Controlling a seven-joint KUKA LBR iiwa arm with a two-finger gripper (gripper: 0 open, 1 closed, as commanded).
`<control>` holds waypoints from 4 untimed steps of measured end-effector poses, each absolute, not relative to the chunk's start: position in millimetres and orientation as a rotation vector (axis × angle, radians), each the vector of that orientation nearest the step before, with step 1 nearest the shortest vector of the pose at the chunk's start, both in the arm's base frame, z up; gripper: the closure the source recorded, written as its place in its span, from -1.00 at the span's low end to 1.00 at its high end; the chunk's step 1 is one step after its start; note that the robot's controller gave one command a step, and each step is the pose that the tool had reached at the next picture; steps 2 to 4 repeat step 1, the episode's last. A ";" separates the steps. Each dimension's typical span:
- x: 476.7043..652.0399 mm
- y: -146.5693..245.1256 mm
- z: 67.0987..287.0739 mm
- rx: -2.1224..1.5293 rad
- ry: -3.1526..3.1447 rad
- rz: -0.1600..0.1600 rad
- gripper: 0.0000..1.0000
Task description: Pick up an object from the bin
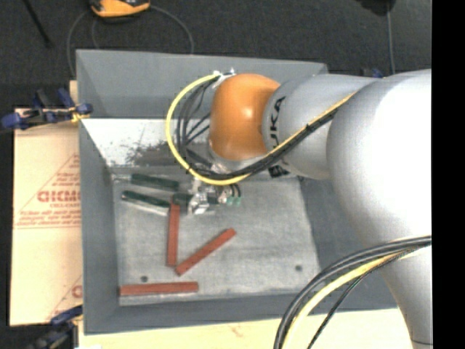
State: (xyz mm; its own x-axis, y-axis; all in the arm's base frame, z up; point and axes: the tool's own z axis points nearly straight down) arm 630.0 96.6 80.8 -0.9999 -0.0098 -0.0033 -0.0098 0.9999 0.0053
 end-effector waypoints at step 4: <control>631.1 94.9 228.7 -0.001 3.134 0.003 1.00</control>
Offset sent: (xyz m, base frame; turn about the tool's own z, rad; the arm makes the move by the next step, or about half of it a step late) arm 0.0000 0.0000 0.0000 0.0000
